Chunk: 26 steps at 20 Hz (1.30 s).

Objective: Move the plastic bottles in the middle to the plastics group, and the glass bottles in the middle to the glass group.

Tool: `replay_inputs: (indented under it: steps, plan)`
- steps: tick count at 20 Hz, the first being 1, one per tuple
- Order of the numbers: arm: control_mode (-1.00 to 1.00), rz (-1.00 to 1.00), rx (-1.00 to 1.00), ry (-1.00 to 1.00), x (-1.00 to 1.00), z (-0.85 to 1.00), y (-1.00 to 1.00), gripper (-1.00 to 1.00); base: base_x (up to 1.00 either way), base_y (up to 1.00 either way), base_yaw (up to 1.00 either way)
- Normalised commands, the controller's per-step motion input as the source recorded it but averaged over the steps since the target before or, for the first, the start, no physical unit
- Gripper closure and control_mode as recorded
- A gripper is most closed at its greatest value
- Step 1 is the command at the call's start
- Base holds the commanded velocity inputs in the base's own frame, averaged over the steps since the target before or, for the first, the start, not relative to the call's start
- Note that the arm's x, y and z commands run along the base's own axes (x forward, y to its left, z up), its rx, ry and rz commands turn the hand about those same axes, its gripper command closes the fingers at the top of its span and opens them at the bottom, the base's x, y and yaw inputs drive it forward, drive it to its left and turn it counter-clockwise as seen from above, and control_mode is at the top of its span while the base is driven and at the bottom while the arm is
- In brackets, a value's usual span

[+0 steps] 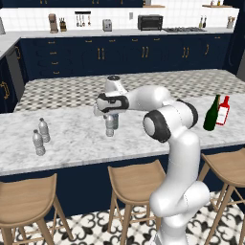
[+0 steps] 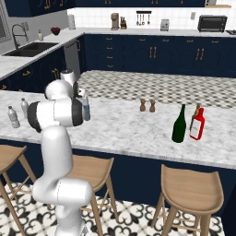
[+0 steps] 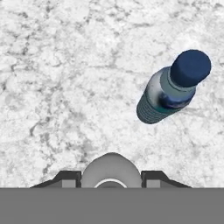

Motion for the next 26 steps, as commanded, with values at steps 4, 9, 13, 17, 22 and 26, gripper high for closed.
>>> replay_inputs:
  steps: [4, 9, 13, 17, 22, 26]
  plan:
    - [-1.00, 0.14, 0.00, 0.00, -0.55, 0.57, 0.59, 1.00, 0.00, 0.00, 0.00]
    - [-1.00, 0.13, 0.00, 0.00, -0.55, 0.33, 0.65, 1.00, 0.00, 0.00, 0.00]
    - [-1.00, 0.14, 0.00, 0.00, -0.63, 0.00, 0.56, 1.00, 0.00, 0.00, 0.00]
    - [-1.00, 0.15, 0.00, 0.00, -0.60, 0.00, 0.50, 1.00, 0.00, 0.00, 0.00]
    - [-1.00, 0.14, 0.00, -0.01, -0.31, 0.07, 0.52, 1.00, 0.00, 0.00, 0.00]
    - [-1.00, 0.09, 0.00, 0.00, -0.01, 0.15, 0.50, 1.00, 0.00, 0.00, 0.00]
